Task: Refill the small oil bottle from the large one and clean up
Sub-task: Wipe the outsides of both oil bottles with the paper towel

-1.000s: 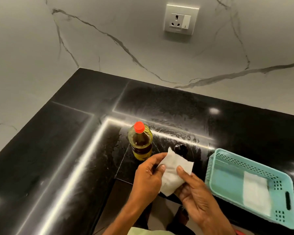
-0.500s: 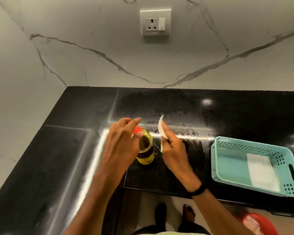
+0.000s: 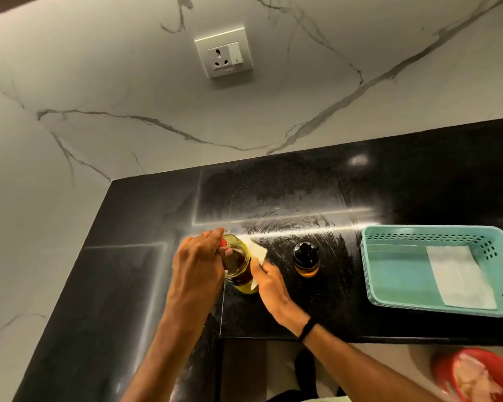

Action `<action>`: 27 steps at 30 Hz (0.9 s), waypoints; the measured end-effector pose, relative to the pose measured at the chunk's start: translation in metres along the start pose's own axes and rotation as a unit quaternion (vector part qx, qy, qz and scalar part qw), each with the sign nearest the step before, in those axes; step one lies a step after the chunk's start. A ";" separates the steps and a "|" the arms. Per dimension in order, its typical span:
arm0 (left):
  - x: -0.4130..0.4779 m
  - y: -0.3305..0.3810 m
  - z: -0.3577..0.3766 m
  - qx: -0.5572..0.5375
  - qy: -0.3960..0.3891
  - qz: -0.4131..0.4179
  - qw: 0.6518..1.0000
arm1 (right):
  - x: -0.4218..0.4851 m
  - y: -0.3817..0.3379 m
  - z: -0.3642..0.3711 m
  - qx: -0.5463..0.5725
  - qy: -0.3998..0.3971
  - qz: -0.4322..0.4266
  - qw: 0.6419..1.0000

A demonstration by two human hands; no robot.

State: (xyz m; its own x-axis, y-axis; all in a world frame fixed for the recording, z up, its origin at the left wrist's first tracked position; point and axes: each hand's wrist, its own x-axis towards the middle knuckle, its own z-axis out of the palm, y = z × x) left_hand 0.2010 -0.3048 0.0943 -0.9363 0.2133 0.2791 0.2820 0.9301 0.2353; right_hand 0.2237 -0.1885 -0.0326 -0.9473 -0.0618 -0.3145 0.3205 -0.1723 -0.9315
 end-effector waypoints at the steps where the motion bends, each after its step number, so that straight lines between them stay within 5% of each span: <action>1: 0.000 -0.001 0.000 0.008 -0.001 -0.008 1.000 | 0.003 -0.011 0.002 0.027 0.001 0.000 1.000; 7: 0.001 0.005 0.003 0.042 0.006 -0.004 0.999 | 0.004 -0.026 0.018 0.049 -0.018 -0.124 0.991; 15: -0.001 0.001 0.007 0.097 0.009 -0.056 0.994 | 0.026 0.013 0.001 0.031 0.052 0.038 0.997; 23: -0.002 0.005 0.009 0.099 0.002 -0.077 0.992 | 0.002 0.002 0.014 0.027 0.001 -0.125 0.992; 27: -0.004 0.005 0.010 0.096 -0.006 -0.105 0.990 | 0.008 0.048 0.001 -0.039 0.032 -0.051 0.997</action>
State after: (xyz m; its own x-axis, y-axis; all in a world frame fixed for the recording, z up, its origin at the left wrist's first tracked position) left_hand 0.2043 -0.2976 0.0848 -0.9728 0.0117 0.2312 0.0369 0.9938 0.1051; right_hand 0.2315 -0.1980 -0.0794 -0.9742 0.0152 -0.2253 0.2229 -0.0970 -0.9700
